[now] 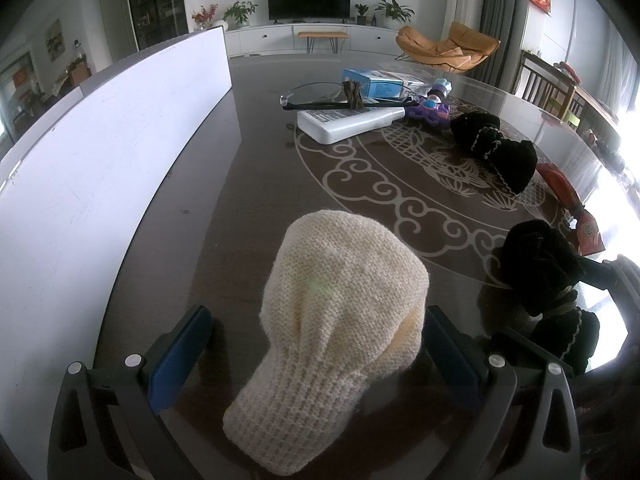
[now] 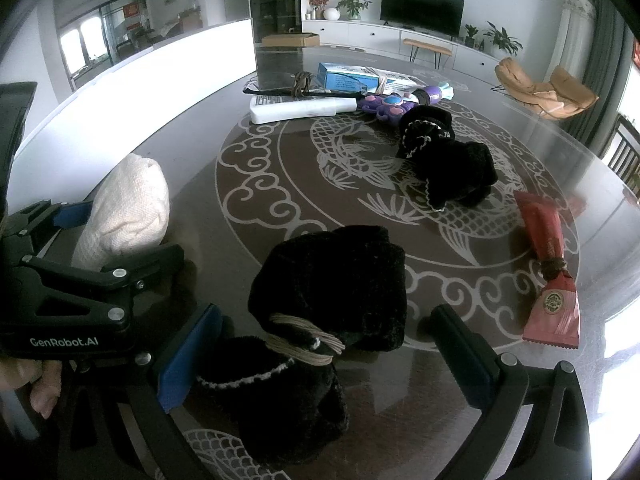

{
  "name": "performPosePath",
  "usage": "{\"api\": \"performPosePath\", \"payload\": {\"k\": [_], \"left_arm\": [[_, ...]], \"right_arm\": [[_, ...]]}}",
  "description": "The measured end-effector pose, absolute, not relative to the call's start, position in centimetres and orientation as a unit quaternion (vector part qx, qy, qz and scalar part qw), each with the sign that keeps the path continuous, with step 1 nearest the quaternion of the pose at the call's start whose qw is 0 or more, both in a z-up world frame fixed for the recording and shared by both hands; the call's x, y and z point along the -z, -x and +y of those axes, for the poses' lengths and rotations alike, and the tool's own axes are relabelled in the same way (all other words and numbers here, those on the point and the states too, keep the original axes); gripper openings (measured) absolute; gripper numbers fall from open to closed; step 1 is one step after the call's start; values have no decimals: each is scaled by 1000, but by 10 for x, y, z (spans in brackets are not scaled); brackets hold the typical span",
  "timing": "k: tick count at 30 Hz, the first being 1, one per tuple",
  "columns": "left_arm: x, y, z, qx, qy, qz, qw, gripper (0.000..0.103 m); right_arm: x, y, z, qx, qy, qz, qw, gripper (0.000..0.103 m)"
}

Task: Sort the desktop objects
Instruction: 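Grasp the white knit glove with the left gripper while the right gripper grasps the black chain-strap bag, then carry glove and bag over the partition while the right gripper releases the bag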

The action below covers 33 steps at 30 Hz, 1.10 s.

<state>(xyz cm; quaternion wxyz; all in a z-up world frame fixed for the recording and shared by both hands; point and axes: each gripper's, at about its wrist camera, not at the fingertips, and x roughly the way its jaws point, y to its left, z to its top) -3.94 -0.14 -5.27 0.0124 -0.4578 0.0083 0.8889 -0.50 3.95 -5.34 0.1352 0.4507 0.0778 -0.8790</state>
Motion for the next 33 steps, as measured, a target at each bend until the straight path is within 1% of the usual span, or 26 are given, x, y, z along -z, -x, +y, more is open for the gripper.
{"api": "performPosePath", "payload": {"k": [24, 25, 26, 27, 28, 29, 30, 31, 33], "left_arm": [[52, 39, -2, -886, 463, 9, 15, 103], [51, 39, -2, -887, 462, 8, 16, 99], [49, 37, -1, -891, 453, 13, 21, 89], [46, 34, 2, -897, 441, 19, 30, 60], [44, 32, 5, -899, 435, 23, 39, 47], [44, 32, 7, -899, 435, 23, 45, 47], [43, 31, 6, -899, 433, 15, 54, 44], [41, 30, 2, -898, 433, -13, 74, 43], [32, 24, -9, -900, 419, -62, 100, 42]], "right_arm": [[54, 5, 40, 879, -450, 78, 135, 103], [54, 5, 40, 879, -450, 77, 135, 103], [54, 5, 41, 879, -450, 77, 136, 103], [53, 5, 41, 881, -448, 75, 134, 98], [50, 4, 43, 887, -437, 69, 132, 69], [46, 2, 47, 893, -427, 52, 135, 38], [45, 1, 51, 892, -430, 25, 136, 38], [44, 0, 54, 892, -430, 7, 135, 38], [40, -7, 57, 896, -425, -14, 131, 38]]}}
